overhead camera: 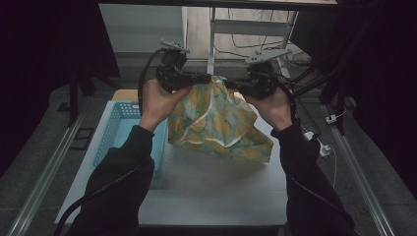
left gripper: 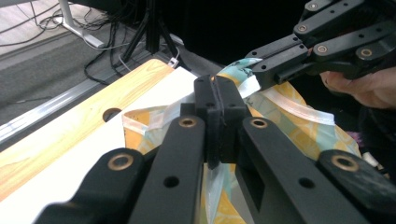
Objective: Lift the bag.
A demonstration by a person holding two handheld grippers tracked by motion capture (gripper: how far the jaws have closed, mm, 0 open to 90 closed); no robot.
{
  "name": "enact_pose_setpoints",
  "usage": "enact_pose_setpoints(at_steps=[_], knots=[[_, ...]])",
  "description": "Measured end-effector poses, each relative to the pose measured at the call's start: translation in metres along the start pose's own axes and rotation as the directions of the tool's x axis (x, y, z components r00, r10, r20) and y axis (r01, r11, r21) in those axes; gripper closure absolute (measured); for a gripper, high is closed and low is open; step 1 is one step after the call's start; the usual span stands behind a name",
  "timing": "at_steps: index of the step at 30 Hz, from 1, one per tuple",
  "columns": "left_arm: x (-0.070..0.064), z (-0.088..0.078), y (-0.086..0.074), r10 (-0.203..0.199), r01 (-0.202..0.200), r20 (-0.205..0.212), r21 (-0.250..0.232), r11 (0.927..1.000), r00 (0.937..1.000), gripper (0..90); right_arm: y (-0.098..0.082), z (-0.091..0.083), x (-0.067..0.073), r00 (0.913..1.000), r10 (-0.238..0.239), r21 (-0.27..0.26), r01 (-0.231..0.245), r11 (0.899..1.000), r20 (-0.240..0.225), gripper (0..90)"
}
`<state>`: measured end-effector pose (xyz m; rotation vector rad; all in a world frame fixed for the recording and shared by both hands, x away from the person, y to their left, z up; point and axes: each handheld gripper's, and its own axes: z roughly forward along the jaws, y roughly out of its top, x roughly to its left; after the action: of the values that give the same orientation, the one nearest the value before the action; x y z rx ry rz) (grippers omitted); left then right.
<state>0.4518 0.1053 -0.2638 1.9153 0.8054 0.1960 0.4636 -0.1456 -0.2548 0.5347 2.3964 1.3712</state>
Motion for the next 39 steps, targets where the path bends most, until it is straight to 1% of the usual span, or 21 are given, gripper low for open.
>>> enact_pose_setpoints(at_steps=[2,5,7,13,17,20,23,27,30,32,34,35,37,39], knots=[[0.002,0.005,-0.003,0.011,-0.011,-0.014,0.014,0.9998,0.9998,89.2,-0.004,0.004,-0.002,1.0000,0.003,0.009,-0.003,1.000,0.005,90.0],[0.006,0.017,-0.012,0.012,-0.011,-0.023,0.041,0.9991,0.9997,88.8,-0.013,0.013,-0.004,0.9999,0.012,0.023,-0.012,1.000,-0.008,90.0],[0.009,0.025,-0.019,0.008,-0.006,-0.021,0.055,0.9985,0.9998,88.8,-0.022,0.020,-0.007,0.9997,0.020,0.042,-0.020,0.999,-0.012,90.0],[0.017,0.047,-0.037,-0.006,0.008,-0.016,0.093,0.9956,0.9998,88.5,-0.046,0.037,-0.015,0.9974,0.069,0.079,-0.067,0.995,-0.021,90.0],[0.019,0.056,-0.044,-0.009,0.011,-0.014,0.106,0.9943,0.9999,88.2,-0.055,0.043,-0.017,0.9957,0.089,0.088,-0.086,0.992,-0.025,89.1],[0.019,0.059,-0.048,-0.007,0.009,-0.018,0.111,0.9938,0.9998,86.9,-0.059,0.044,-0.018,0.9946,0.100,0.082,-0.098,0.992,-0.026,86.7],[0.019,0.058,-0.050,-0.008,0.010,-0.017,0.108,0.9940,0.9998,79.3,-0.060,0.043,-0.018,0.9936,0.110,0.065,-0.108,0.992,-0.024,82.1],[0.018,0.052,-0.052,-0.012,0.013,-0.013,0.094,0.9955,0.9998,70.3,-0.061,0.039,-0.017,0.9930,0.115,0.047,-0.114,0.992,-0.024,75.4],[0.017,0.047,-0.056,-0.009,0.009,-0.006,0.089,0.9960,0.9999,63.3,-0.063,0.037,-0.015,0.9933,0.114,0.044,-0.113,0.993,-0.021,71.3],[0.017,0.044,-0.060,0.001,-0.001,-0.008,0.083,0.9966,1.0000,57.7,-0.064,0.036,-0.014,0.9929,0.117,0.043,-0.116,0.992,-0.023,68.5],[0.016,0.042,-0.065,0.003,-0.002,-0.011,0.070,0.9976,0.9999,51.0,-0.066,0.036,-0.013,0.9928,0.117,0.045,-0.116,0.992,-0.023,65.4],[0.017,0.041,-0.067,0.007,-0.006,-0.013,0.072,0.9974,0.9999,48.1,-0.066,0.036,-0.012,0.9928,0.118,0.047,-0.117,0.992,-0.022,64.1],[0.017,0.039,-0.072,0.011,-0.010,-0.018,0.064,0.9979,0.9998,44.2,-0.068,0.036,-0.010,0.9932,0.114,0.052,-0.113,0.992,-0.021,60.8],[0.019,0.038,-0.076,0.011,-0.010,-0.014,0.062,0.9980,0.9998,40.4,-0.069,0.036,-0.008,0.9943,0.106,0.056,-0.105,0.993,-0.012,57.7]])
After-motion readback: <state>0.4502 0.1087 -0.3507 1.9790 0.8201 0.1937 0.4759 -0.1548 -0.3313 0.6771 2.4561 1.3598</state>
